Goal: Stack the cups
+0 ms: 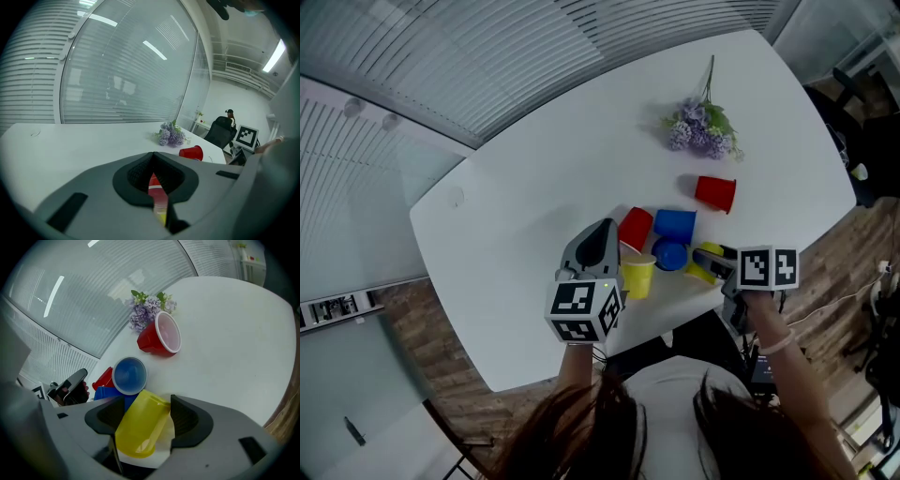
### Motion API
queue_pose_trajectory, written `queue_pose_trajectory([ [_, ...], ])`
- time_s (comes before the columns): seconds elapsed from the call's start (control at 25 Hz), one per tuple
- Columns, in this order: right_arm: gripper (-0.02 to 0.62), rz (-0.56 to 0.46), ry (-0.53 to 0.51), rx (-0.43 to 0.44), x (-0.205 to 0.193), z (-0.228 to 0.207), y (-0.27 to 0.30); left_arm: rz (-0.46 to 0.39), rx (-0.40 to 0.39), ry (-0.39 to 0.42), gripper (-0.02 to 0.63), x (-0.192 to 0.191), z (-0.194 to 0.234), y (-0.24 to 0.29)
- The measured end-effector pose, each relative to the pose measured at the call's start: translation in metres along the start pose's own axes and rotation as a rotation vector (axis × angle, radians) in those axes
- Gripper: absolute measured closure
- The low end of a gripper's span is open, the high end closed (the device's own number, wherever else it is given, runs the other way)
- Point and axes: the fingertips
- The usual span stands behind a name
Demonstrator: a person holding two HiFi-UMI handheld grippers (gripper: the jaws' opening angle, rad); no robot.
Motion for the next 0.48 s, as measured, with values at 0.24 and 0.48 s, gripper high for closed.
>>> queue_pose_trajectory([
  [0.24, 0.268, -0.103, -0.054, -0.022, 0.007, 0.0, -0.011, 0.003, 0.002, 0.006, 0.589, -0.003, 0.0, -0.004],
  [0.48, 0.273, -0.221, -0.135, -0.055, 0.017, -0.001, -0.022, 0.003, -0.016, 0.019, 0.589, -0.004, -0.005, -0.008],
])
Point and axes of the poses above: the fingertips, and each gripper's own axes: y forward along the fingers, z to its left, x out of its top, and after that the axes turned 9 degrees about -x, right-handed
